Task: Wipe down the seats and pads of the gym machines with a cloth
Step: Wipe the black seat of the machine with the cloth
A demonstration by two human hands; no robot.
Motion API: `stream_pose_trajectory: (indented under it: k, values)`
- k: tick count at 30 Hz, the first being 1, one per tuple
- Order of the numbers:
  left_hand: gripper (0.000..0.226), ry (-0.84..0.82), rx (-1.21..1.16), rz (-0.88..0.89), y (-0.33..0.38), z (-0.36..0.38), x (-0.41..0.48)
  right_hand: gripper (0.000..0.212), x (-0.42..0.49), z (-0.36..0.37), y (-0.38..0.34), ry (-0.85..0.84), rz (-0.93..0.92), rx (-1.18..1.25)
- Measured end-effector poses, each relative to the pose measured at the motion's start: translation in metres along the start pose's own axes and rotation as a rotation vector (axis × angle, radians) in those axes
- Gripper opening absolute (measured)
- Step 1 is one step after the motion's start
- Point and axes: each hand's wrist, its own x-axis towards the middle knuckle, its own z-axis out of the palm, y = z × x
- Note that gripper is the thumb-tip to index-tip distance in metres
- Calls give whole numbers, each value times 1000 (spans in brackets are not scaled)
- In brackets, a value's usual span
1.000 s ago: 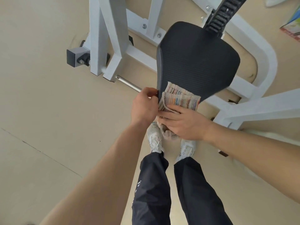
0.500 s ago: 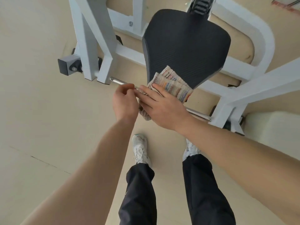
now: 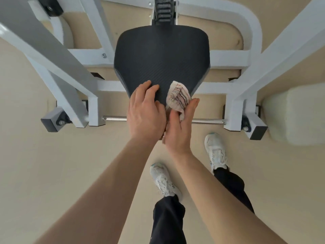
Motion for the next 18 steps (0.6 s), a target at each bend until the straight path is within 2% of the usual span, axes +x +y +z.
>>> stream_pose_trajectory:
  k: [2, 5, 8, 10, 11, 15, 18]
  values:
    - [45, -10, 25, 35, 3, 3, 7, 80, 35, 1, -10, 67, 99, 105]
    - [45, -23, 42, 63, 10, 6, 13, 84, 100, -7, -36, 205, 222, 87]
    - [45, -33, 51, 67, 16, 9, 14, 56, 141, -18, -52, 326, 203, 164]
    - [47, -37, 51, 62, 21, 10, 16, 35, 134, -16, -48, 320, 204, 106]
    - [47, -44, 51, 59, 23, 10, 17, 32, 121, -13, -39, 307, 214, 69]
    - [47, -60, 26, 16, 29, 13, 21, 40, 37, -4, -18, 108, 168, 55]
    - [45, -55, 29, -6, 33, 16, 26, 42, 39, -9, -24, 70, 206, 53]
